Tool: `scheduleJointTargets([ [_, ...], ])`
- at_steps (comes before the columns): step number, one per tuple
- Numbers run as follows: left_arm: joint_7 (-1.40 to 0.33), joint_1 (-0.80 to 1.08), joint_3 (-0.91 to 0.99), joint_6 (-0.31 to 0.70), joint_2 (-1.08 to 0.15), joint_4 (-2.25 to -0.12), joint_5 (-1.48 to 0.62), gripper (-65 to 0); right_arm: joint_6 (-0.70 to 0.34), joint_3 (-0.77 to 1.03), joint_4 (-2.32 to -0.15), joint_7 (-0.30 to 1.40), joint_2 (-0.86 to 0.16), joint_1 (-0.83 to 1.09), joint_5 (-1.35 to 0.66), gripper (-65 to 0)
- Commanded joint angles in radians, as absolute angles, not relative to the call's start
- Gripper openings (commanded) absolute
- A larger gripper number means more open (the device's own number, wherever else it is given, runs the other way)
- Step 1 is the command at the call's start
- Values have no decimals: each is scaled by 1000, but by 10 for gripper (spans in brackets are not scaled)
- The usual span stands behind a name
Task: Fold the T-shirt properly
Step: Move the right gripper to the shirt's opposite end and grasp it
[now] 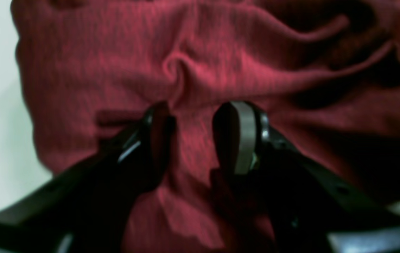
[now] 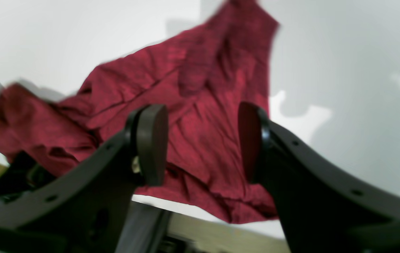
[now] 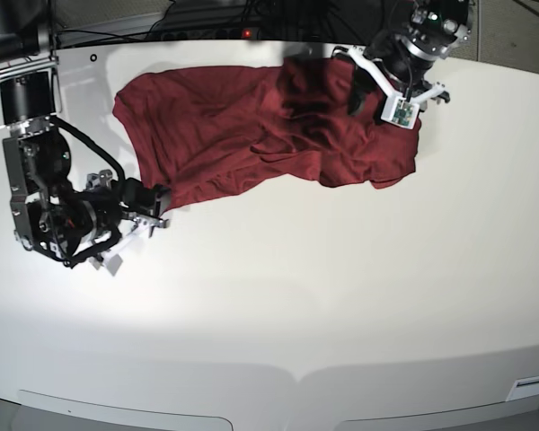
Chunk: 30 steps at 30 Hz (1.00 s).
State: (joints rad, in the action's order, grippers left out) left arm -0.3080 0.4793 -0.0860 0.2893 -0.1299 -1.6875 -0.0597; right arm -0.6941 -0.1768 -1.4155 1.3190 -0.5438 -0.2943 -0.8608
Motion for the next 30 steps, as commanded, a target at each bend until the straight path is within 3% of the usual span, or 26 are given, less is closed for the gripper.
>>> scheduleJointTargets([
  [1, -329, 460, -85, 260, -131, -1678, -49, -388, -698, -168, -1431, 1330, -572, -318, -898, -329],
  [5, -368, 402, -85, 176, -131, -1648, -49, -388, -698, -168, -1431, 1376, -625, -309, -980, -329],
  [12, -377, 374, -86, 175, -131, -1648, -50, -388, -698, -168, -1431, 1395, -675, -222, -1014, -329],
  [30, -396, 377, -86, 175, -131, -1648, -52, -388, -698, -170, -1431, 1323, -673, -163, -892, -329],
])
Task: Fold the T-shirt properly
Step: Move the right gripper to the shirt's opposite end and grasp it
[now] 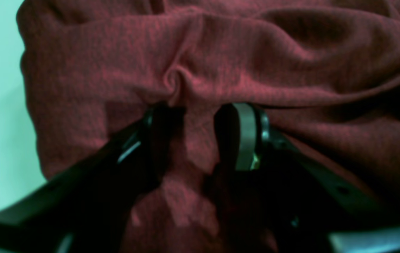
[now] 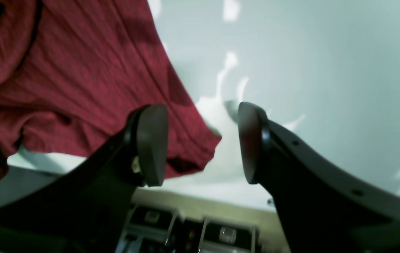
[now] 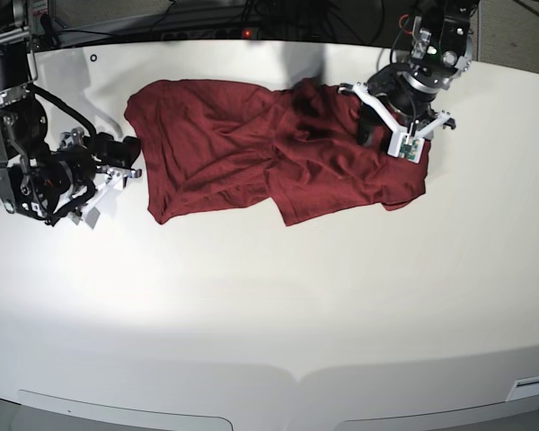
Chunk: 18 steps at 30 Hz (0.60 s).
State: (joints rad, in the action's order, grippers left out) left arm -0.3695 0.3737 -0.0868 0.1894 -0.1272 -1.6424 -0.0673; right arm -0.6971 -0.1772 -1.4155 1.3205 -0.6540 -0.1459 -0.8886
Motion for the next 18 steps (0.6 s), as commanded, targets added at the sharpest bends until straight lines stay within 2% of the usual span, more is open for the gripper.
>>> scheduleJointTargets([
  [1, -396, 377, -86, 175, -131, -1648, -52, -388, -698, -171, -1430, 1313, -673, -160, -890, -329],
  [5, -396, 377, -86, 175, -131, -1649, -52, -388, -698, -171, -1430, 1259, -669, -146, -884, -329],
  [9, -396, 377, -86, 175, -131, -1649, -52, -388, -698, -171, -1420, 1260, -632, -140, -820, -329],
  [18, -395, 377, -86, 175, -131, -1649, -52, -388, -698, -171, -1393, 1275, -568, -141, -846, -329],
])
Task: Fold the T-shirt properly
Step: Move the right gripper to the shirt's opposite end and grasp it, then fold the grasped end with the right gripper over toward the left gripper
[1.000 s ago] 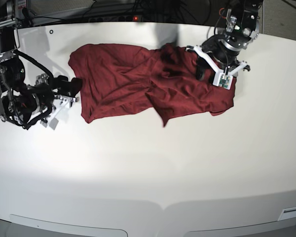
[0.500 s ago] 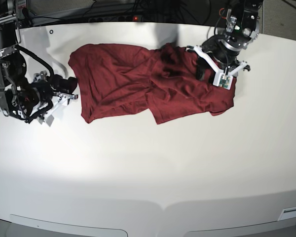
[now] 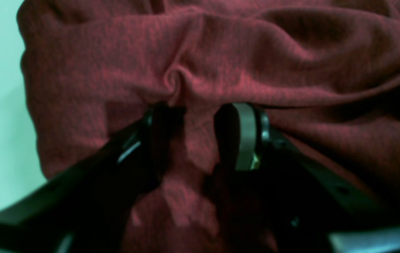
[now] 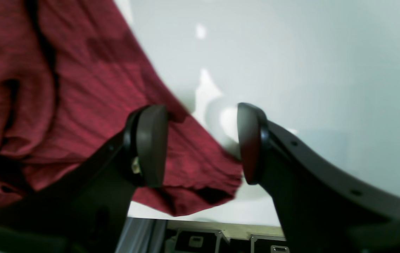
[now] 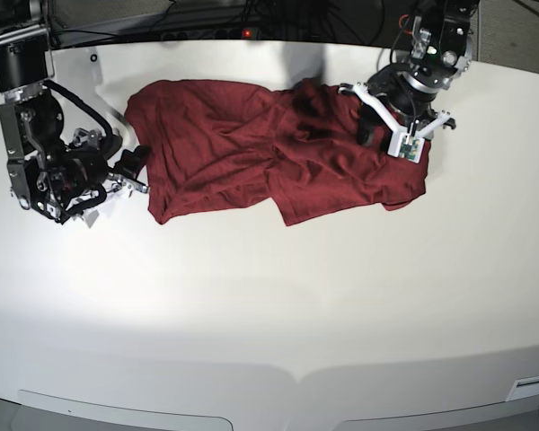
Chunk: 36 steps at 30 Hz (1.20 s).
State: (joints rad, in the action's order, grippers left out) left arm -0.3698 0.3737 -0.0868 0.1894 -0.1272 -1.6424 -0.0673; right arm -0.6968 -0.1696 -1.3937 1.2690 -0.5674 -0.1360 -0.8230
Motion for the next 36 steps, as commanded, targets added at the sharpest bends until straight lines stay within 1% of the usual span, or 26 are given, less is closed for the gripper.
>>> scheduleJointTargets([
  [1, -395, 377, -86, 175, -131, -1649, -52, -388, -698, -171, -1393, 1285, -565, -141, -869, -329],
  [5, -395, 377, -86, 175, -131, -1649, -52, -388, -698, -173, -1393, 1307, -556, -141, -918, -329],
  [10, -394, 377, -86, 175, -131, -1649, -52, -388, -698, -196, -1393, 1319, -557, -141, -920, -329],
  [21, -392, 377, -86, 175, -131, -1649, -52, -388, -698, -395, -1393, 1304, -557, -142, -920, -329],
  [26, -393, 377, -86, 175, -131, -1649, -52, -388, -698, -411, -1393, 1306, -557, -143, -919, -336],
  [31, -397, 377, -86, 175, -131, -1649, -52, -388, -698, -411, -1393, 1301, -558, -150, -916, -493],
  [34, -398, 377, -86, 175, -131, -1649, -52, -388, -698, -410, -1393, 1254, -563, -153, -912, -620],
  [35, -404, 377, -86, 175, -131, -1649, -52, -388, -698, -408, -1393, 1222, -566, -152, -897, -650],
  [36, -412, 377, -86, 175, -131, -1649, -52, -388, -698, -405, -1394, 1184, -565, -152, -868, -650],
])
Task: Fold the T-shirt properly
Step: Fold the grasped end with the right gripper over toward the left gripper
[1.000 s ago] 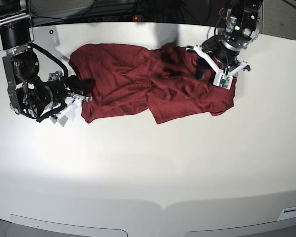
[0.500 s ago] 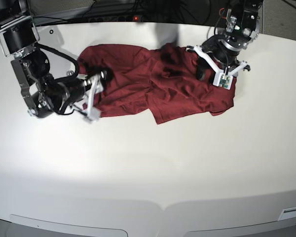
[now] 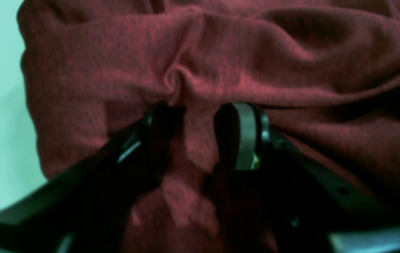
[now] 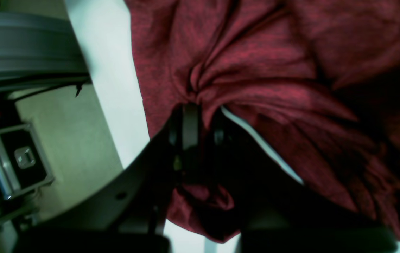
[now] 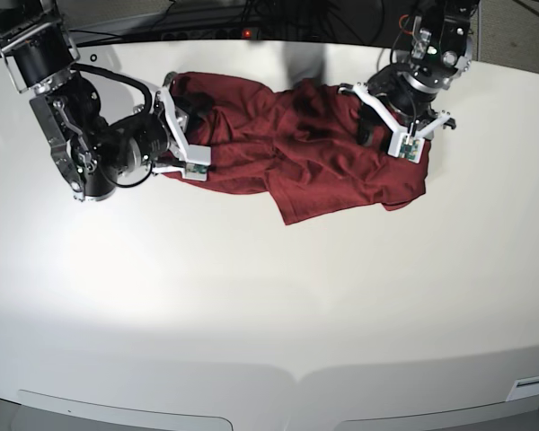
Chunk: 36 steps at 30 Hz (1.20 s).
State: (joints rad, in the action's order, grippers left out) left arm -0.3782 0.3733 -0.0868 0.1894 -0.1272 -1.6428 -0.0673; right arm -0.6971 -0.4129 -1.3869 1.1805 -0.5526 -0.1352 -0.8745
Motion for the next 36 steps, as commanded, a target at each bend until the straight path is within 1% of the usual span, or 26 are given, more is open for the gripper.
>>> scheduleJointTargets([
  [1, -421, 377, -86, 175, -131, -1649, -52, -388, -698, -404, -1394, 1140, -566, -152, -833, -650],
  [3, -437, 377, -86, 175, -131, -1649, -52, -388, -698, -404, -1394, 1046, -566, -153, -771, -650],
  [5, -445, 377, -86, 175, -131, -1649, -52, -388, -698, -393, -1395, 987, -565, -156, -759, -650],
  [10, -449, 377, -86, 175, -131, -1649, -52, -390, -698, -347, -1440, 981, -561, -191, -765, -650],
  [13, -449, 377, -86, 176, -131, -1649, -52, -390, -698, -344, -1471, 1018, -527, -215, -796, -650],
  [15, -449, 377, -86, 188, -131, -1649, -52, -390, -698, -344, -1493, 1036, -486, -222, -796, -650],
  [19, -449, 383, -86, 264, -131, -1649, -52, -390, -698, -344, -1533, 1069, -384, -222, -796, -650],
  [23, -448, 385, -86, 266, -131, -1649, -51, -390, -698, -344, -1575, 1115, -286, -222, -796, -650],
  [27, -448, 385, -86, 267, -131, -1649, -51, -390, -698, -344, -1615, 1124, -197, -222, -795, -650],
  [31, -447, 385, -87, 331, -130, -1641, -25, -390, -698, -344, -1617, 1124, -93, -222, -775, -650],
  [36, -424, 385, -87, 337, -131, -1597, -26, -390, -698, -348, -1616, 1123, 25, -222, -694, -650],
])
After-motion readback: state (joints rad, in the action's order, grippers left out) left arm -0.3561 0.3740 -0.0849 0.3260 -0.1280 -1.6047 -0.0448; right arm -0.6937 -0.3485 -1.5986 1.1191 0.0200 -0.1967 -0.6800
